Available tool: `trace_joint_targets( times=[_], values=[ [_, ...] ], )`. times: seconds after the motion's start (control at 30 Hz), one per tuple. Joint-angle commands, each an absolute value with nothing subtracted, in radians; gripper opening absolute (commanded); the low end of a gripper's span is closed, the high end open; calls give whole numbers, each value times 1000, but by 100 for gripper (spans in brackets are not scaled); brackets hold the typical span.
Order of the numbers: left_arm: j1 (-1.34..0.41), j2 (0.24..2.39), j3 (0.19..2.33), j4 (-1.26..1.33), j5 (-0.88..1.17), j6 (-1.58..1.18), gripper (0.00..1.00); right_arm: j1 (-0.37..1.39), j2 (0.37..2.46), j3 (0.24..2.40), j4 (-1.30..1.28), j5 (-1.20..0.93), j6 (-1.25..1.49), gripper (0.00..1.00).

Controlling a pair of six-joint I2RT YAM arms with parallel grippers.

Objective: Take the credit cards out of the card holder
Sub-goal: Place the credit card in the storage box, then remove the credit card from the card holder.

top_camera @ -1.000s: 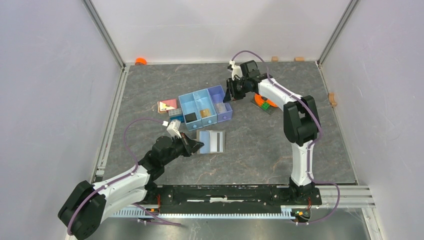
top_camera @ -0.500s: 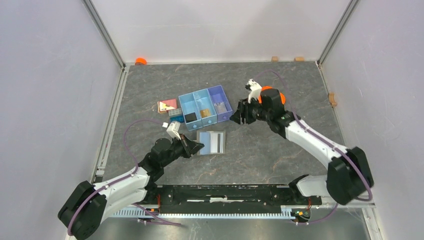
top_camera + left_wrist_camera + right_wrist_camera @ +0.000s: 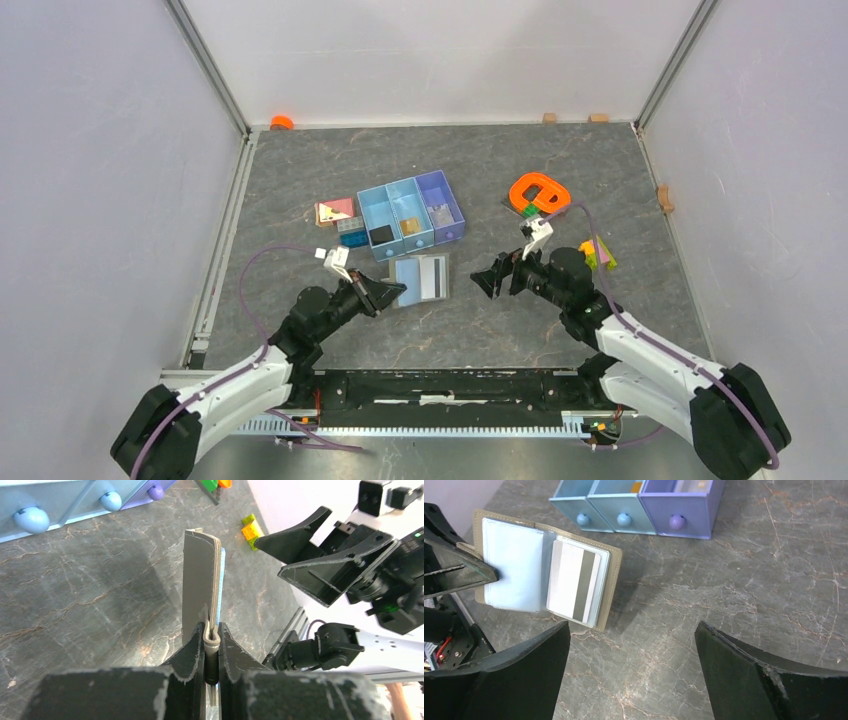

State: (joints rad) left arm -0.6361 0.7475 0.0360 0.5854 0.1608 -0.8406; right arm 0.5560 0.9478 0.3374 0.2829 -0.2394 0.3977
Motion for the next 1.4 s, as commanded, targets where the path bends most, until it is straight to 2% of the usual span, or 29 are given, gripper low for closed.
trace_joint_targets(
  times=[0.0, 0.3, 0.8, 0.9, 1.17, 1.37],
  values=[
    [-637, 680, 24, 662, 151, -926, 2, 555, 888, 276, 479, -291, 422, 98],
    [-636, 600, 27, 660, 174, -1019, 2, 556, 966, 245, 694, -509, 516, 97],
    [-636, 668, 15, 943, 353, -1099, 2, 556, 1031, 243, 792, -593, 596, 98],
    [-637, 703, 20, 1002, 387, -1116, 2, 554, 1027, 236, 830, -616, 619, 93],
    [-637, 742, 31, 1031, 411, -1111, 2, 543, 1080, 207, 1015, -704, 740, 58],
    [-637, 728, 34, 1003, 402, -1098, 2, 540, 1114, 195, 1090, -733, 789, 40]
  ],
)
